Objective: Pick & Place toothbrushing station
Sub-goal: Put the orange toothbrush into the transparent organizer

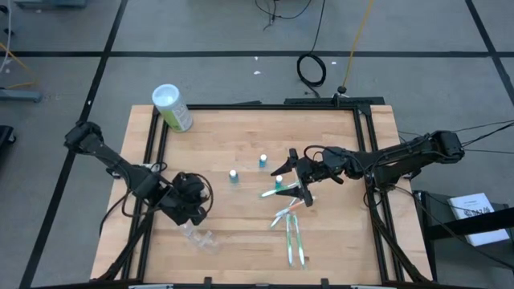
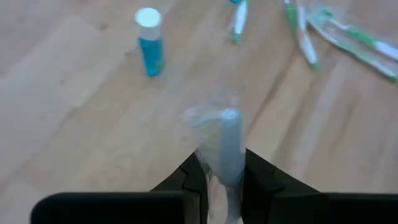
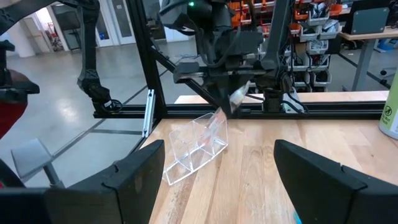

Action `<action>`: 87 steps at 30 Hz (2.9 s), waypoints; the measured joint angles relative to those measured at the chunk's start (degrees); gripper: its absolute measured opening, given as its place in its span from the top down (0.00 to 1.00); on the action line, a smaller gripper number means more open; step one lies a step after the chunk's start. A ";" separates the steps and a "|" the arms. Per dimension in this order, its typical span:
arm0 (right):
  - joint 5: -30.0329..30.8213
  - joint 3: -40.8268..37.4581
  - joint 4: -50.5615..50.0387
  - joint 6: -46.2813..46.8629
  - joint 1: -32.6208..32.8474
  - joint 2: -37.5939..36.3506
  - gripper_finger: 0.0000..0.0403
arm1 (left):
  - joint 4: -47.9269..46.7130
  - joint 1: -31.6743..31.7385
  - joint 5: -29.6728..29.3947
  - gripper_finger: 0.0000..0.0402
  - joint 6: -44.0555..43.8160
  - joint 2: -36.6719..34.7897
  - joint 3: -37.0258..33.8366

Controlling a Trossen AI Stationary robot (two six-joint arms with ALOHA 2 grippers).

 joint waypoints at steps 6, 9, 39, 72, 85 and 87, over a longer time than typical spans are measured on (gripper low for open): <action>0.00 -0.02 -0.75 0.01 0.00 0.00 0.26 | -0.95 -5.22 -8.39 0.98 -1.18 0.00 0.00; 0.00 -0.01 -1.04 0.00 0.01 -0.01 0.26 | -2.81 -10.17 -11.88 0.97 -4.72 0.09 0.00; -2.99 0.00 0.32 -0.42 0.02 -0.02 0.26 | -23.99 -38.36 -36.00 0.96 -49.79 12.83 -0.15; -2.86 0.00 0.66 -0.45 0.02 -0.02 0.26 | -29.60 -36.83 -36.03 0.39 -51.82 11.14 1.07; -9.27 0.00 -11.30 -2.10 1.10 -4.77 0.26 | -26.44 -33.15 -56.11 0.37 -38.65 -1.82 1.09; -8.96 0.00 -15.89 -3.02 3.18 -5.13 0.26 | -23.16 -31.76 -55.52 0.37 -33.49 -4.63 1.11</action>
